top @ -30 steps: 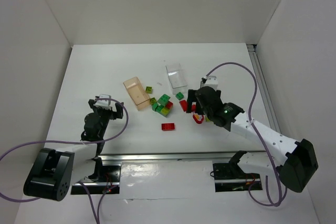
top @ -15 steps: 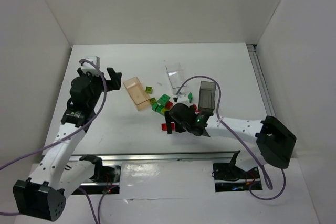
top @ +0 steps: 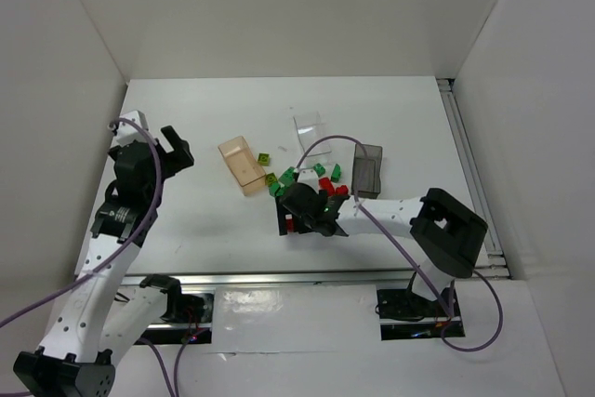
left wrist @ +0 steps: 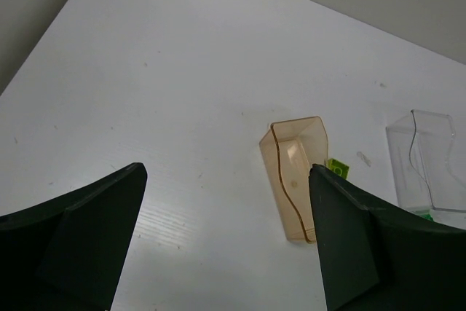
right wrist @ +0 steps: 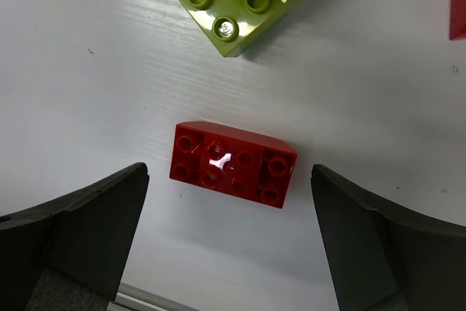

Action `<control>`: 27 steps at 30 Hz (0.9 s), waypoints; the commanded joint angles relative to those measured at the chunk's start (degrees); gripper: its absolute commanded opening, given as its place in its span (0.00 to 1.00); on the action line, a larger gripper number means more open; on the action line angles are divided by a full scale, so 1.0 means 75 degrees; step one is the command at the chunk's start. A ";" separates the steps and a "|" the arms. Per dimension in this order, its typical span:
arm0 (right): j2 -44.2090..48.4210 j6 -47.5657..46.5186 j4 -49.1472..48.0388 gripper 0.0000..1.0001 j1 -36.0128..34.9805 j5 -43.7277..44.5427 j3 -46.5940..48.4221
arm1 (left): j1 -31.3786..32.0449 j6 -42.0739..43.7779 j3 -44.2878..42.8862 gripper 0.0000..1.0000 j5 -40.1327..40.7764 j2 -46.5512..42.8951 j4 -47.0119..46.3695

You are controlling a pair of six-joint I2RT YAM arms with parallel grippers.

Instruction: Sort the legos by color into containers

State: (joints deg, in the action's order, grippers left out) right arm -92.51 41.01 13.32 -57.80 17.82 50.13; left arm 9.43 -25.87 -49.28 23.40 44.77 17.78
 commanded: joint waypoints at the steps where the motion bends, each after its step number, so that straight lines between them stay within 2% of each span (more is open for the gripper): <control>1: -0.0251 0.0110 -0.0288 1.00 -0.0098 0.0236 0.0417 | 0.0008 -0.0335 -0.0145 1.00 -0.0271 0.0053 0.0172; 6: -0.0661 0.0179 -0.0008 1.00 -0.0308 0.0517 0.0710 | 0.0008 -0.0500 -0.0145 1.00 -0.0354 0.0194 0.0172; 9: -0.0872 0.0261 0.0215 0.93 -0.0460 0.0787 0.0886 | 0.0008 -0.0606 -0.0145 1.00 -0.0540 0.0369 0.0172; 10: -0.0872 0.0262 0.0216 0.89 -0.0461 0.0938 0.0886 | 0.0008 -0.0606 -0.0342 1.00 -0.0542 0.0463 0.0311; 15: -0.0756 0.0473 0.0719 0.49 -0.0742 0.1466 0.1133 | 0.0008 -0.0817 -0.0426 1.00 -0.0694 0.0370 0.0500; 16: -0.0639 0.0566 0.0824 0.46 -0.0742 0.1537 0.1225 | 0.0008 -0.0654 -0.0426 1.00 -0.0787 0.0277 0.0431; 20: -0.0112 0.0649 0.1468 0.46 -0.0742 0.1900 0.1297 | 0.0008 -0.0559 -0.0426 1.00 -0.0858 0.0276 0.0430; 22: 0.0413 0.0649 0.1715 0.46 -0.0742 0.2251 0.1297 | 0.0008 -0.0628 -0.0531 0.96 -0.0277 0.0207 0.0721; 24: 0.0871 0.0649 0.1961 0.46 -0.0591 0.2393 0.1297 | 0.0008 -0.1085 -0.0602 0.96 0.0253 0.0113 0.1132; 27: 0.1879 0.0439 0.1962 0.46 -0.0029 0.2498 0.0981 | 0.0008 -0.0947 -0.0602 0.96 0.0315 0.0030 0.1133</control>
State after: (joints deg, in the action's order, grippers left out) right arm -86.56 44.23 25.71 -61.47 31.53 57.28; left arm 9.43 -31.99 -51.22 22.55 46.65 25.17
